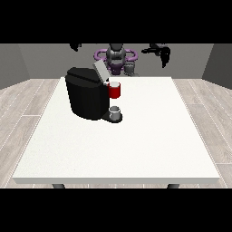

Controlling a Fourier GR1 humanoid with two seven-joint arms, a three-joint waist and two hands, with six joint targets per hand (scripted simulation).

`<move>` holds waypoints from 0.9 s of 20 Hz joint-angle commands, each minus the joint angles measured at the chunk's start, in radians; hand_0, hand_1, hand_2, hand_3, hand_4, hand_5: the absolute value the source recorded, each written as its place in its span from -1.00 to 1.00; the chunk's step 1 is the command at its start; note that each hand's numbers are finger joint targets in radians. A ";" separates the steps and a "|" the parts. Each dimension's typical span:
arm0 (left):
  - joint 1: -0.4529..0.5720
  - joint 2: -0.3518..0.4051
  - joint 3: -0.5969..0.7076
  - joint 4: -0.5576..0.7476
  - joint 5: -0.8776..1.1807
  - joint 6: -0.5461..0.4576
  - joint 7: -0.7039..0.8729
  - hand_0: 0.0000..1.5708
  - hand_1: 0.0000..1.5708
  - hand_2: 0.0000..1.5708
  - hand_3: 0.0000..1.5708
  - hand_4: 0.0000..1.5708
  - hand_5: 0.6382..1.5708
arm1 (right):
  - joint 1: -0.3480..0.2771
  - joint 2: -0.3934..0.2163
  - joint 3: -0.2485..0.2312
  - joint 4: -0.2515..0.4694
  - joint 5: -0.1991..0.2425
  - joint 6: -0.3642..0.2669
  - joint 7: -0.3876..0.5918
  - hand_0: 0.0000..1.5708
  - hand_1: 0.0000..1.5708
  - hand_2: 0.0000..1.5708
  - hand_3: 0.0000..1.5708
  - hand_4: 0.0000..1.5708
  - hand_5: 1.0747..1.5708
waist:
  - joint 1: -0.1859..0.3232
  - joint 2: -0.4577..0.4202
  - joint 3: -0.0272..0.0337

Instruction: Insert the coffee pod into the coffee machine and close the lid

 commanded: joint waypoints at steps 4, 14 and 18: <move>0.121 -0.028 -0.068 -0.209 0.067 0.014 0.098 -1.00 -1.00 -1.00 -1.00 -1.00 1.00 | -0.023 0.001 0.014 0.017 0.016 0.043 -0.018 -1.00 -1.00 -1.00 -1.00 -1.00 1.00 | 0.026 0.019 0.0003; 0.142 -0.003 -0.087 -0.388 0.153 -0.023 0.148 -1.00 -1.00 -1.00 -1.00 -1.00 1.00 | -0.167 -0.005 -0.073 0.190 -0.008 0.049 -0.086 -1.00 -1.00 -1.00 -1.00 -1.00 1.00 | 0.069 0.186 0.0005; 0.219 -0.028 -0.209 -0.440 0.139 0.075 0.133 -1.00 -1.00 -1.00 -1.00 -1.00 1.00 | -0.241 -0.003 -0.081 0.262 0.002 0.040 -0.079 -1.00 -1.00 -1.00 -1.00 -1.00 1.00 | 0.059 0.220 0.0003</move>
